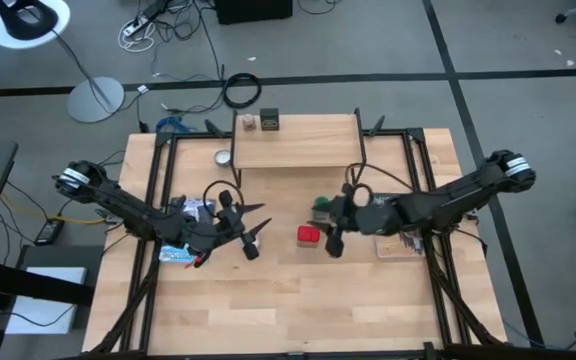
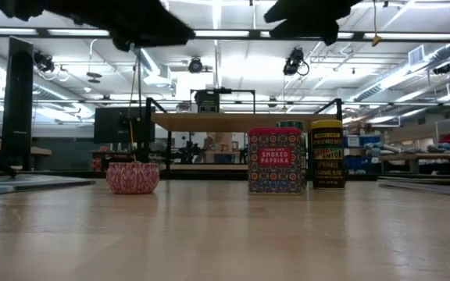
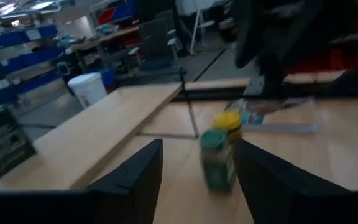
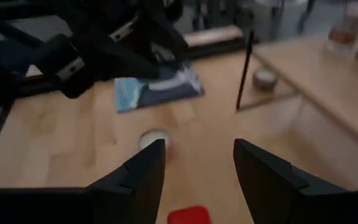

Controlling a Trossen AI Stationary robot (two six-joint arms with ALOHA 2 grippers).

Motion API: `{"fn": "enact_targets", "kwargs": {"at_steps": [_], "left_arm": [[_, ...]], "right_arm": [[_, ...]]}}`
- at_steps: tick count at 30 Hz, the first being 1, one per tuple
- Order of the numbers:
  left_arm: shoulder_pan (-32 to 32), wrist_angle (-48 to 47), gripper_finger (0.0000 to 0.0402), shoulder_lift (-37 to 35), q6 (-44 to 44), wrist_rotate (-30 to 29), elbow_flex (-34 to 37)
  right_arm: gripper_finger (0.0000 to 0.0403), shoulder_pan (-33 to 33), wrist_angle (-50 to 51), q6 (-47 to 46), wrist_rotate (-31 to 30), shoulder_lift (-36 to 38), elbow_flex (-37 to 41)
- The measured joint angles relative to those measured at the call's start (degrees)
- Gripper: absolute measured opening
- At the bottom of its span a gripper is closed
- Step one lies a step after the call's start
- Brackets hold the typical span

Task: Shelf spices
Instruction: Put the red seasoning can on the shelf

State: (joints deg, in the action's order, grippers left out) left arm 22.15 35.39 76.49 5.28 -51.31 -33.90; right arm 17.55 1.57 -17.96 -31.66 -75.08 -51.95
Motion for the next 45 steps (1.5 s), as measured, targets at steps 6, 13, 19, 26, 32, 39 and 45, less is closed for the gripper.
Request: {"fn": "enact_targets", "kwargs": {"at_steps": [6, 13, 19, 26, 32, 39, 45], "left_arm": [[-0.02, 1.43, 0.0201, 0.04, -5.49, -1.55, 4.9], [1.71, 14.3, 0.0202, 0.04, -5.1, -0.23, 9.76], [4.75, 17.78, 0.0202, 0.04, -0.45, 0.7, 9.81], [6.95, 21.12, 0.0202, 0.04, 3.28, 1.4, 9.81], [7.32, 22.07, 0.0202, 0.04, 3.51, 1.46, 9.81], [7.5, 22.11, 0.0202, 0.04, 3.86, 1.46, 9.81], [7.64, 22.07, 0.0202, 0.04, 4.98, 2.06, 9.81]], "right_arm": [[0.0216, -0.14, 22.38, -7.21, 0.94, -9.78, -12.43], [0.0263, 0.01, 40.93, -9.24, 3.47, -22.76, -29.24], [0.0272, -0.89, 54.61, -9.19, 13.72, -30.48, -38.06], [0.027, -2.36, 55.93, -4.07, 17.12, -31.85, -38.7], [0.027, -5.26, 56.87, 0.64, 20.57, -32.53, -38.74], [0.027, -8.17, 57.33, 3.34, 23.38, -33.9, -38.68], [0.0269, -9.68, 56.51, 4.16, 24.47, -34.55, -38.68]]}}
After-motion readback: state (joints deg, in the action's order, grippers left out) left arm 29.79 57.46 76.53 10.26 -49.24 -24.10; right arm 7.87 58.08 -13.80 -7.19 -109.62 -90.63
